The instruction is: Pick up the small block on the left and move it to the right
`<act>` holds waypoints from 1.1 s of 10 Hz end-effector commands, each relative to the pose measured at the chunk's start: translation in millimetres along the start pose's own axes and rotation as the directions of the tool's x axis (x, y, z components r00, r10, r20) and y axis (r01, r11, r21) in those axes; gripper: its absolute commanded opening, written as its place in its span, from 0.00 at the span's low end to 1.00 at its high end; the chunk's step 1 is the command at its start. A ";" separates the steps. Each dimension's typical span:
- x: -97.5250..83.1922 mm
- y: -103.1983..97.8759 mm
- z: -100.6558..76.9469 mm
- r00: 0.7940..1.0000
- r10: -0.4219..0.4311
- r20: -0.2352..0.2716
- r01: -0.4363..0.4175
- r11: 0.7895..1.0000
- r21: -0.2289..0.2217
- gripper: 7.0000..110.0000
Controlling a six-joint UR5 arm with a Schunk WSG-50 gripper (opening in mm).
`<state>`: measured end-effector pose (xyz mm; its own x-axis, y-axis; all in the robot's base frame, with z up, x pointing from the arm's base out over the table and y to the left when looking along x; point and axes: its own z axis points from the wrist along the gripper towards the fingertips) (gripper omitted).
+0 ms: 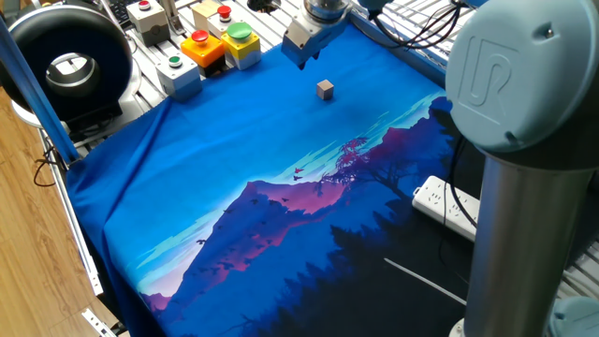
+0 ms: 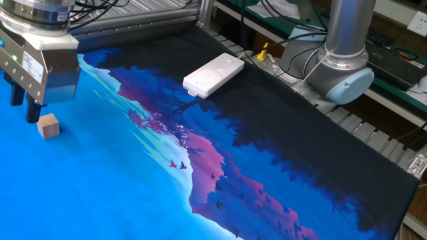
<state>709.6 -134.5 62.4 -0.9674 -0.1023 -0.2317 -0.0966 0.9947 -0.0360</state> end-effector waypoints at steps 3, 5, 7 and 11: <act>-2.0 10.0 -0.9 1.000 0.019 0.007 -0.019 0.999 -0.047 0.15; -4.9 8.2 -0.9 1.000 0.003 0.020 -0.002 0.999 -0.040 0.36; -5.2 7.7 -0.9 1.000 -0.010 0.021 0.010 0.999 -0.038 0.36; -10.7 19.4 -1.8 0.999 -0.018 0.045 0.022 0.996 -0.084 0.36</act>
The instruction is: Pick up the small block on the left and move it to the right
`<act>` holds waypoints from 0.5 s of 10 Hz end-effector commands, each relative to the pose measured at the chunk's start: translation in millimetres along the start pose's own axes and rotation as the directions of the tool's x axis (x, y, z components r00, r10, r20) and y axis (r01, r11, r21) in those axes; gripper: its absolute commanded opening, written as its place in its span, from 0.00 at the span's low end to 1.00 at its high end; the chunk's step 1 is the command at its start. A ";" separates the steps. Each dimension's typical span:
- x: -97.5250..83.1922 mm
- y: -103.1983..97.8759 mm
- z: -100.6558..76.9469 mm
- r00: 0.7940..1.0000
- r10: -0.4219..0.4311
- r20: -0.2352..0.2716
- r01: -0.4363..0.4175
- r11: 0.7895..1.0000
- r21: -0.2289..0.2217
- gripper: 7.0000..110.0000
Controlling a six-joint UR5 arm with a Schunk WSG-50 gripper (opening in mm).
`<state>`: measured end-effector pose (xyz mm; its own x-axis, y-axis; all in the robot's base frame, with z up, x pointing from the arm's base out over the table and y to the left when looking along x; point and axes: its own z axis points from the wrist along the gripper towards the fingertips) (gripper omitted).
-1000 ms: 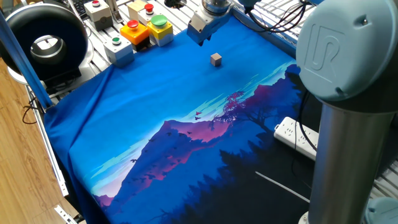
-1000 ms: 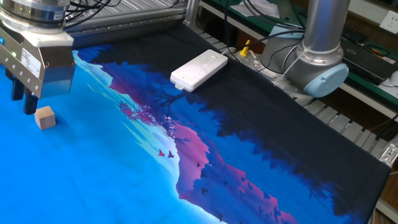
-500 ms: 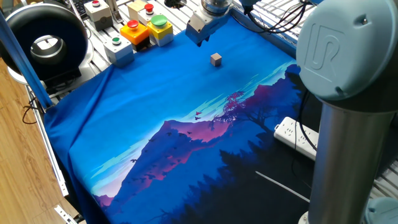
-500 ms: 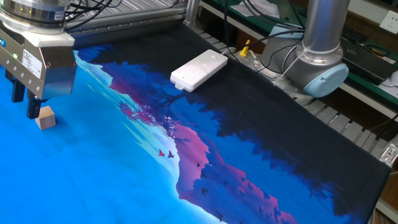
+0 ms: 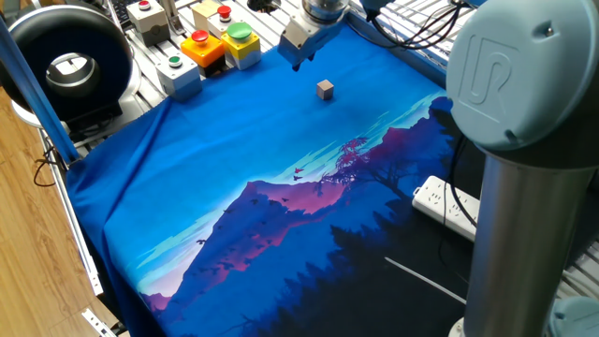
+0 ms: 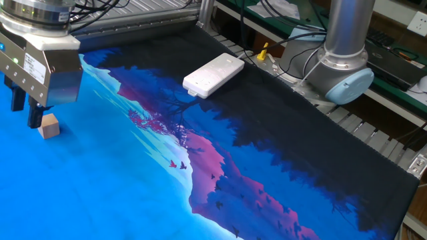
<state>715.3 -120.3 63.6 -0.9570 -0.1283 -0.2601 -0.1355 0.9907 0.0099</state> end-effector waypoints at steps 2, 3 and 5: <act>-1.5 6.5 -1.4 1.000 0.015 0.006 -0.015 0.999 -0.033 0.36; -1.7 7.6 -1.4 1.000 0.007 0.007 -0.006 0.999 -0.037 0.36; -2.5 8.5 -1.3 1.000 -0.003 0.004 0.003 0.999 -0.041 0.36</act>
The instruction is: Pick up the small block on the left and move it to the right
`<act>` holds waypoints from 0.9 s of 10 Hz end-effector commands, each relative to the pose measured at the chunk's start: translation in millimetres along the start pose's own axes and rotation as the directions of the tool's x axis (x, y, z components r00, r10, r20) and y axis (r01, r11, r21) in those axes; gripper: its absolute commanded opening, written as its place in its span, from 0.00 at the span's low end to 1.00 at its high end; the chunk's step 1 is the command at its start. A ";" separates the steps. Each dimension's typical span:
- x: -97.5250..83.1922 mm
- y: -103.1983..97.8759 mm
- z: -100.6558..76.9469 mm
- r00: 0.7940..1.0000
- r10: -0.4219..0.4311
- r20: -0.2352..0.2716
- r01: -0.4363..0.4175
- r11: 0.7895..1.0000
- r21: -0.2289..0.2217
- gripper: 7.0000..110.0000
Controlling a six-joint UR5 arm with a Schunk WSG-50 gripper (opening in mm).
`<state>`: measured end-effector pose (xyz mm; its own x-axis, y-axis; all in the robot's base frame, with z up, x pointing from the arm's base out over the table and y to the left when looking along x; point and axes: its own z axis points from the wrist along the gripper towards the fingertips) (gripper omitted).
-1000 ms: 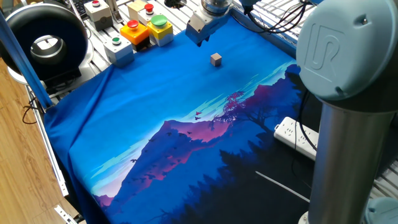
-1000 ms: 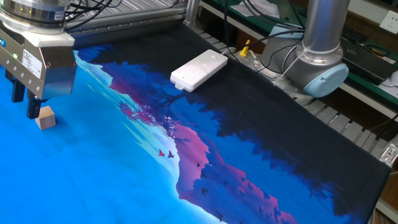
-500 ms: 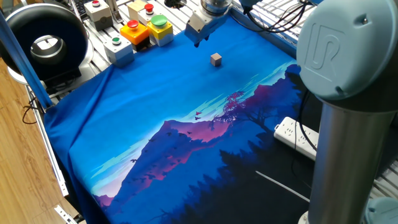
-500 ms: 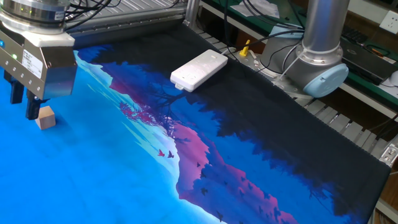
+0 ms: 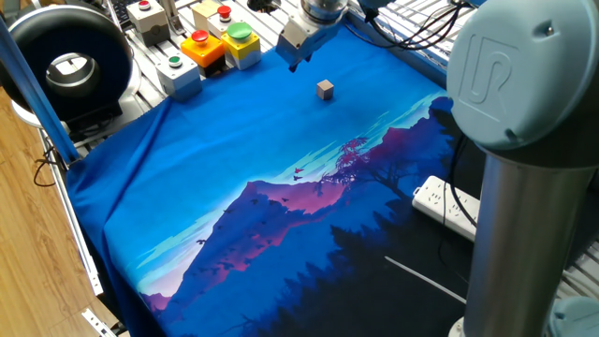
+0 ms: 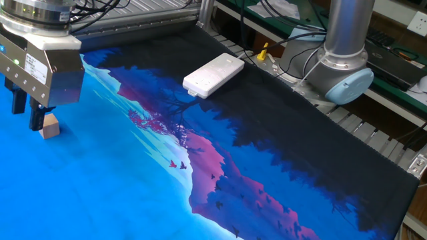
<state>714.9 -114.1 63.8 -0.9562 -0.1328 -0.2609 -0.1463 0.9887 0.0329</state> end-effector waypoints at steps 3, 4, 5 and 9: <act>-17.3 3.1 -3.7 1.000 -0.016 -0.022 0.016 1.000 -0.020 0.15; -26.6 4.8 -7.4 0.999 -0.015 -0.043 0.014 1.000 -0.022 0.15; -35.3 5.3 -10.7 0.998 -0.009 -0.059 0.008 1.000 -0.015 0.15; -34.7 3.6 -9.0 0.999 -0.010 -0.043 0.010 1.000 -0.014 0.15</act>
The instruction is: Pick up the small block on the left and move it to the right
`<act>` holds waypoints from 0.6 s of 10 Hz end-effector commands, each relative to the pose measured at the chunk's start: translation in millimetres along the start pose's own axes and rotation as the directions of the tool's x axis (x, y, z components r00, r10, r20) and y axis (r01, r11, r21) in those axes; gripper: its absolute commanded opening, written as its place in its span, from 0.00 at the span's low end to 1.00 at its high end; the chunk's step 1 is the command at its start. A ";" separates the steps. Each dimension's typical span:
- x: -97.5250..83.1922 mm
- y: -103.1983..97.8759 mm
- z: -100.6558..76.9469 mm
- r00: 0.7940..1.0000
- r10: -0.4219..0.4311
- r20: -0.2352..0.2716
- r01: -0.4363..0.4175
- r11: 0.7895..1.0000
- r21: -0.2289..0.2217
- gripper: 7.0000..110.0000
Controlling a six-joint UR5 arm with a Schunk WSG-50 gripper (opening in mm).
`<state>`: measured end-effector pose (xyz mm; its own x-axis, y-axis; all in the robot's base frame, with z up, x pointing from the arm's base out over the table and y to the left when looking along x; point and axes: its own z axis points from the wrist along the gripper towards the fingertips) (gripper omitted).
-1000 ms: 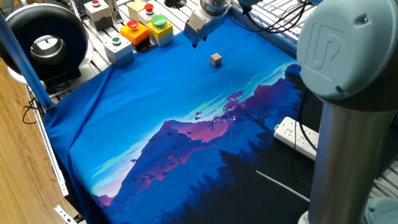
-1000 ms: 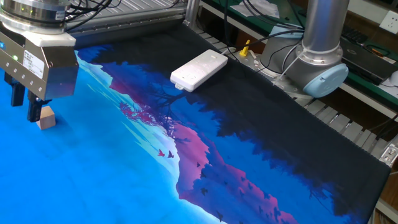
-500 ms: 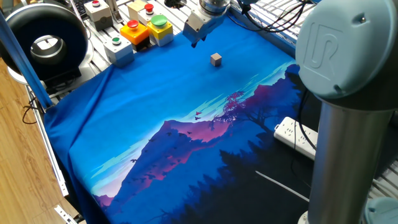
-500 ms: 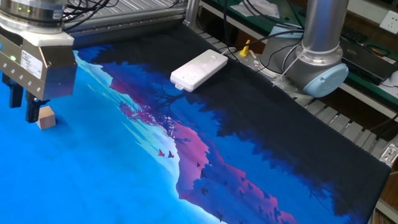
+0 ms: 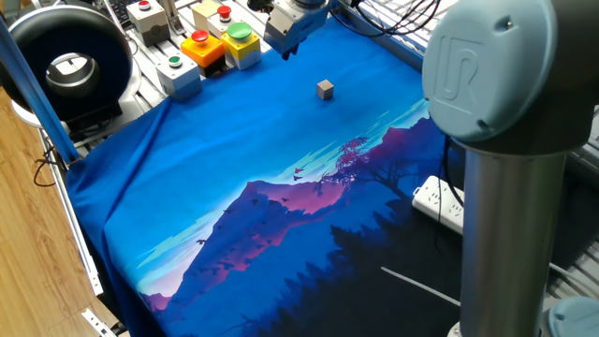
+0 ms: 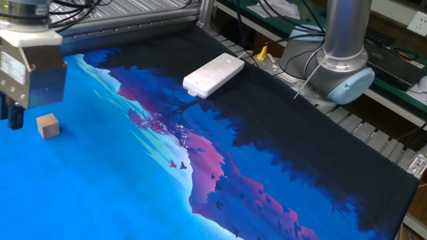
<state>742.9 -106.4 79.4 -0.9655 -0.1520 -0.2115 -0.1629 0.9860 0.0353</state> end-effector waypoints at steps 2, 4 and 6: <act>0.3 1.0 -1.7 1.000 0.006 0.008 -0.005 1.000 -0.015 0.15; 0.0 1.1 -1.2 1.000 0.006 0.008 -0.005 1.000 -0.015 0.15; -0.1 1.4 -1.2 1.000 0.004 0.008 -0.004 1.000 -0.017 0.15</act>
<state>741.7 -106.3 79.1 -0.9648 -0.1539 -0.2133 -0.1661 0.9853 0.0406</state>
